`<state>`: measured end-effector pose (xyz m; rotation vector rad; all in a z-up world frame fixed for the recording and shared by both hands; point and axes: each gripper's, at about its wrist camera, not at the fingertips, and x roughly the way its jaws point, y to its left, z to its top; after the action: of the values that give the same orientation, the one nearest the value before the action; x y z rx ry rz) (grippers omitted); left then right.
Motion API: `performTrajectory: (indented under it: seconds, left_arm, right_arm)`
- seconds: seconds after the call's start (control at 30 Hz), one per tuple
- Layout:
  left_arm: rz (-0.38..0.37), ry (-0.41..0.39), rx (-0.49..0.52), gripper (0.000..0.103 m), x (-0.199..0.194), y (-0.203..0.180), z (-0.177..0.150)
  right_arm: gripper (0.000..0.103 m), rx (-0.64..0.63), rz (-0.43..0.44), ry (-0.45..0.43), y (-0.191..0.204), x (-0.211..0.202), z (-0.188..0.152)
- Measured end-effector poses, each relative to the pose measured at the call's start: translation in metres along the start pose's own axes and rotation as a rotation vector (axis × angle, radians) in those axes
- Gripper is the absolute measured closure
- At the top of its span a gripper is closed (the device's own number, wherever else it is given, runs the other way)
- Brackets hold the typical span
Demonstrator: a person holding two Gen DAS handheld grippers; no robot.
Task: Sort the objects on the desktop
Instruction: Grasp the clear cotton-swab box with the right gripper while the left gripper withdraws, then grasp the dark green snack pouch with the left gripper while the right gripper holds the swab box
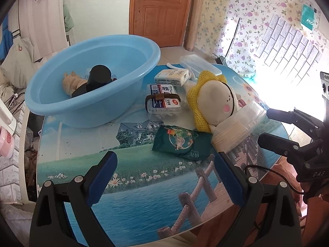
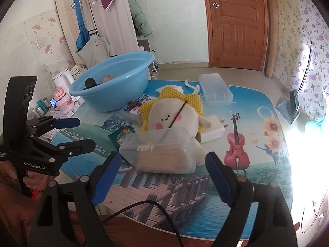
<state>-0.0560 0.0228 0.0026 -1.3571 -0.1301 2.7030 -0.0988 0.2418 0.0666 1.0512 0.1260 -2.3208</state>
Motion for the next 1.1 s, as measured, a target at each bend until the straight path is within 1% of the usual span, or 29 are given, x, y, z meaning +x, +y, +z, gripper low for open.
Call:
performTrajectory:
  seconds: [0.23,0.33,0.4,0.47,0.57,0.77,0.8,0.93,1.07,1.1]
  left_arm:
    - [0.019,0.015,-0.012,0.008,0.006,0.005,0.002]
    - [0.020,0.019,-0.014,0.008,0.007,0.007,0.002]
    - [0.021,0.026,-0.015,0.008,0.009,0.008,0.001]
    - [0.020,0.030,-0.016,0.008,0.010,0.009,0.001]
    - [0.018,0.030,-0.015,0.008,0.010,0.010,0.000]
    - [0.014,0.045,-0.016,0.008,0.015,0.013,-0.003]
    - [0.013,0.049,-0.016,0.008,0.015,0.014,-0.003]
    - [0.008,0.064,-0.005,0.008,0.021,0.013,-0.004]
    - [0.006,0.075,0.014,0.008,0.031,0.010,-0.002]
    - [0.003,0.078,0.017,0.008,0.035,0.009,0.000]
  right_arm:
    - [0.017,-0.007,0.004,0.015,0.002,0.011,0.004]
    - [0.016,0.003,0.002,-0.007,0.006,0.012,0.007]
    - [0.013,0.002,0.003,-0.014,0.010,0.013,0.008]
    - [0.008,-0.011,-0.005,-0.008,0.016,0.017,0.007]
    - [0.004,-0.041,-0.016,0.005,0.025,0.022,0.006]
    - [0.004,-0.071,-0.069,0.014,0.033,0.029,0.007]
    - [0.004,-0.083,-0.092,0.020,0.035,0.033,0.008]
    - [0.004,-0.096,-0.117,0.025,0.037,0.037,0.008]
    - [0.004,-0.091,-0.120,0.024,0.033,0.039,0.008]
    - [0.004,-0.065,-0.092,0.026,0.027,0.038,0.009]
